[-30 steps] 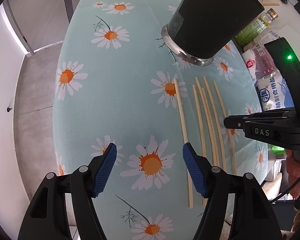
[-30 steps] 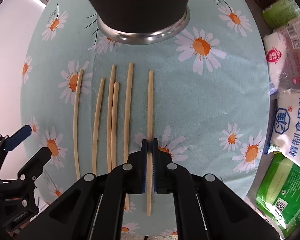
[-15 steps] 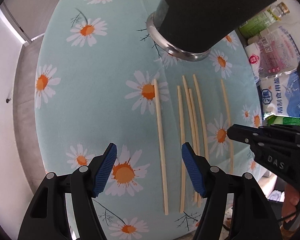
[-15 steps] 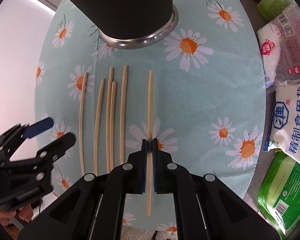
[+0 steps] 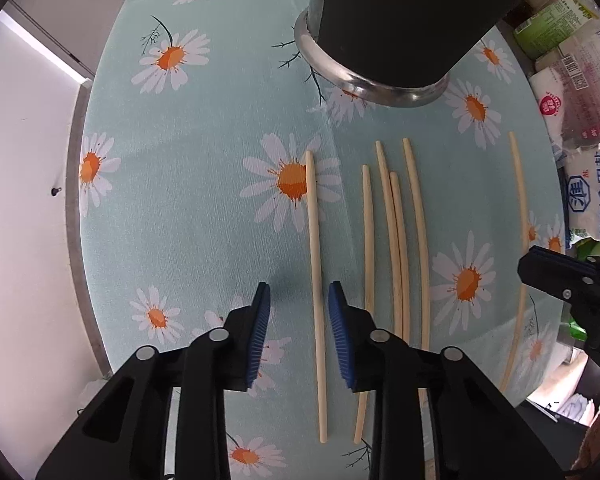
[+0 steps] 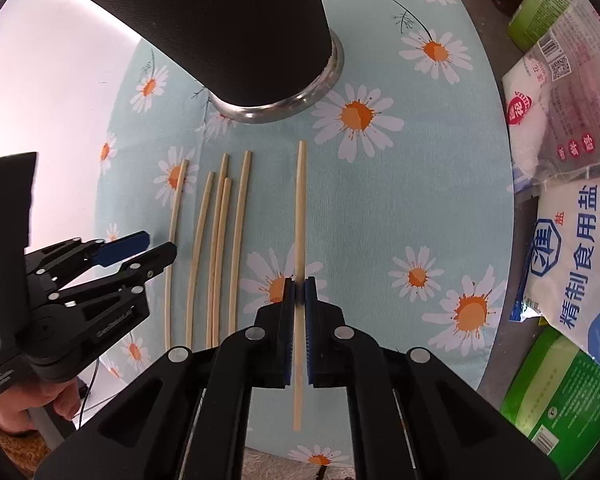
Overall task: Organize utensils
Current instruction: 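Close the left tool on another chopstick while the right tool holds its chopstick, then lift both held chopsticks upright and carry them over the black holder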
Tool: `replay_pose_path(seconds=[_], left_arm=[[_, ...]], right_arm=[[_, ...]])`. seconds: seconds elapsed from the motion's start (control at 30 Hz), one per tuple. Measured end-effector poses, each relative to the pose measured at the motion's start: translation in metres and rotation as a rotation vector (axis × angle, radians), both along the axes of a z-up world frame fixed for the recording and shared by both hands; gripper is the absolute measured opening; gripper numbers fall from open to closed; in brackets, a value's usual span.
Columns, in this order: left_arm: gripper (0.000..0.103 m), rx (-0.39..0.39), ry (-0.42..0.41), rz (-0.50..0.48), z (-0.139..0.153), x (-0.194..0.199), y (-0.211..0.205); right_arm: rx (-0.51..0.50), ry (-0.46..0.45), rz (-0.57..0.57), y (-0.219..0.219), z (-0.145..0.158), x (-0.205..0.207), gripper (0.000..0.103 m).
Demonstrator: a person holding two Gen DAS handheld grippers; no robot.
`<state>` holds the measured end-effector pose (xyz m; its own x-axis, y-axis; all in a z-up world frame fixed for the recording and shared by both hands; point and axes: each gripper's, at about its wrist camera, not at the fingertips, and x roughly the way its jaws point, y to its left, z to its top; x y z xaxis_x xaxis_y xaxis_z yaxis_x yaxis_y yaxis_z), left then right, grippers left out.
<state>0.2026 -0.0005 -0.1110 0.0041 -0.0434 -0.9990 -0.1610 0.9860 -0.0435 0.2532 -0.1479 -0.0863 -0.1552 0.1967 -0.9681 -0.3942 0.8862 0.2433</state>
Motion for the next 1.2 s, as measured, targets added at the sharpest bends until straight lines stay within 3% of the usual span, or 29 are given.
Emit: replay_pose_path(seconds=[0.3,0.57,0.87,1.07,1.2], left_arm=[[0.006,0.017,0.017,0.006,-0.004,0.001,-0.015],[0.004,-0.022,0.004,0.009,-0.006,0.003,-0.017],[0.004,-0.105,-0.093,0.055,0.021,-0.017,-0.004],[0.004,-0.177,-0.189,0.094,0.045,-0.033,0.009],[0.004,-0.223,-0.297,0.078,0.072,-0.041,0.014]], right_arm=[[0.055,0.0,0.012,-0.018,0.015,0.004,0.006],[0.074,-0.002,0.014,-0.019,0.015,0.008,0.006],[0.114,-0.01,0.011,-0.02,0.023,0.003,0.006],[0.224,-0.026,0.053,-0.009,0.036,-0.01,0.006],[0.304,-0.071,0.041,-0.006,0.051,-0.016,0.006]])
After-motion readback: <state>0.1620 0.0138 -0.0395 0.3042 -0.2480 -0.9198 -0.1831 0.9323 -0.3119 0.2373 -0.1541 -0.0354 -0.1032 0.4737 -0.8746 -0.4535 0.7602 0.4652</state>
